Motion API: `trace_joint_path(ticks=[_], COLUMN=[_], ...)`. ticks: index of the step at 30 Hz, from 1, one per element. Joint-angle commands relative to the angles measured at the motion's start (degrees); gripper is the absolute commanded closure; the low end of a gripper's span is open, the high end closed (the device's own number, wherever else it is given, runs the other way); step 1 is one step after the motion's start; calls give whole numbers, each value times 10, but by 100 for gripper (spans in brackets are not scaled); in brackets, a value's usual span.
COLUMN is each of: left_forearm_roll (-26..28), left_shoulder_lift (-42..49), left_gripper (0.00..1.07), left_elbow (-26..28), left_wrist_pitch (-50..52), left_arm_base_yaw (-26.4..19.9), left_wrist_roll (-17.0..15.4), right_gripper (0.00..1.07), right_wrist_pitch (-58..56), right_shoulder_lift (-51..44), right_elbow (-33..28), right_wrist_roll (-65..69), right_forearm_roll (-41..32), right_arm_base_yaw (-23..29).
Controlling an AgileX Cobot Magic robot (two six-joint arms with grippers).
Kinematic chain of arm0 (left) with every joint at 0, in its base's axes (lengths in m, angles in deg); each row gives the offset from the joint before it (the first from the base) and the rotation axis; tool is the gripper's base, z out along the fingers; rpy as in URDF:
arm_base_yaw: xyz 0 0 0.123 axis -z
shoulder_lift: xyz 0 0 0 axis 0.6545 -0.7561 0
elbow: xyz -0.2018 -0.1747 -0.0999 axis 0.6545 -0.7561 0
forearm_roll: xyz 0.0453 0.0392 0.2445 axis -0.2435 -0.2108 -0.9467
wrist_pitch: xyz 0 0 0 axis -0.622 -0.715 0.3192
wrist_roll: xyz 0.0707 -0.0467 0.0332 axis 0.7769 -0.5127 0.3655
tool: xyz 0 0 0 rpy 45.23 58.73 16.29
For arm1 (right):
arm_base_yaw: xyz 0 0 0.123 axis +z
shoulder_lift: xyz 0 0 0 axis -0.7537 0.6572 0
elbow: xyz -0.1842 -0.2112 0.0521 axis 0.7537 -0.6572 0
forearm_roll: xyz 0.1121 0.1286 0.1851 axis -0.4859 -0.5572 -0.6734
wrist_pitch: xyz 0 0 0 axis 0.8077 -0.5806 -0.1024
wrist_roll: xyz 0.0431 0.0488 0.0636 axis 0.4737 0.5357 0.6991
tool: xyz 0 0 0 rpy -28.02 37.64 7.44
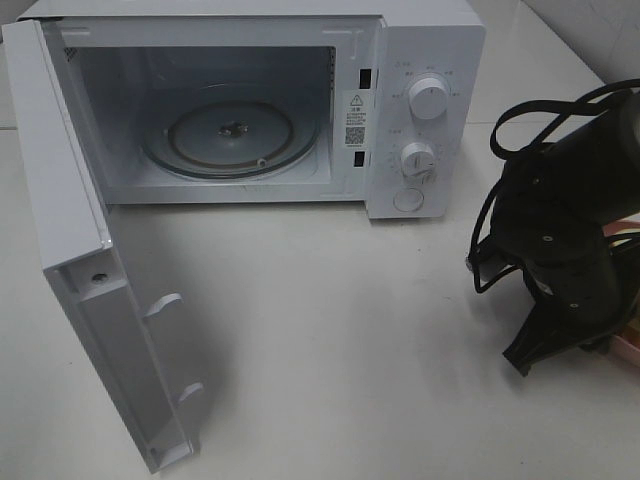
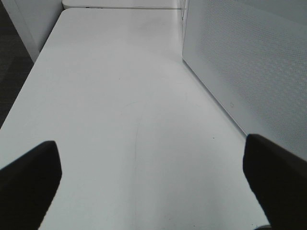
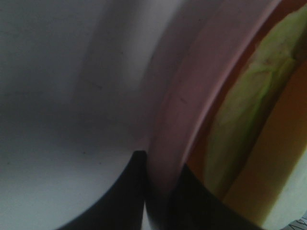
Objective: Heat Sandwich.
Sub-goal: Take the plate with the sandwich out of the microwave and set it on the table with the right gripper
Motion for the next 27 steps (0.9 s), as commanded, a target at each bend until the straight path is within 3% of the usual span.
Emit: trace_joint_path(ticks=[1,20,27], left_forearm_roll=[0,0,0], left_shoulder_lift=[5,5,5], left_gripper=[9,9,9], left_elbow=[-1,-1,-1], left_wrist_pitch=[6,6,6], left_arm_base_yaw=[-2,-2,-2], left_wrist_roll=[0,0,0], right_gripper=[103,99,93], right_wrist_pitch=[-3,8,5], right_shoulder_lift=[1,7,7], right_elbow=[2,-3,-3], right_wrist_roll=[7,7,6], right_forearm_roll=[10,9,-24], right_arm_base_yaw=[-4,-4,-4])
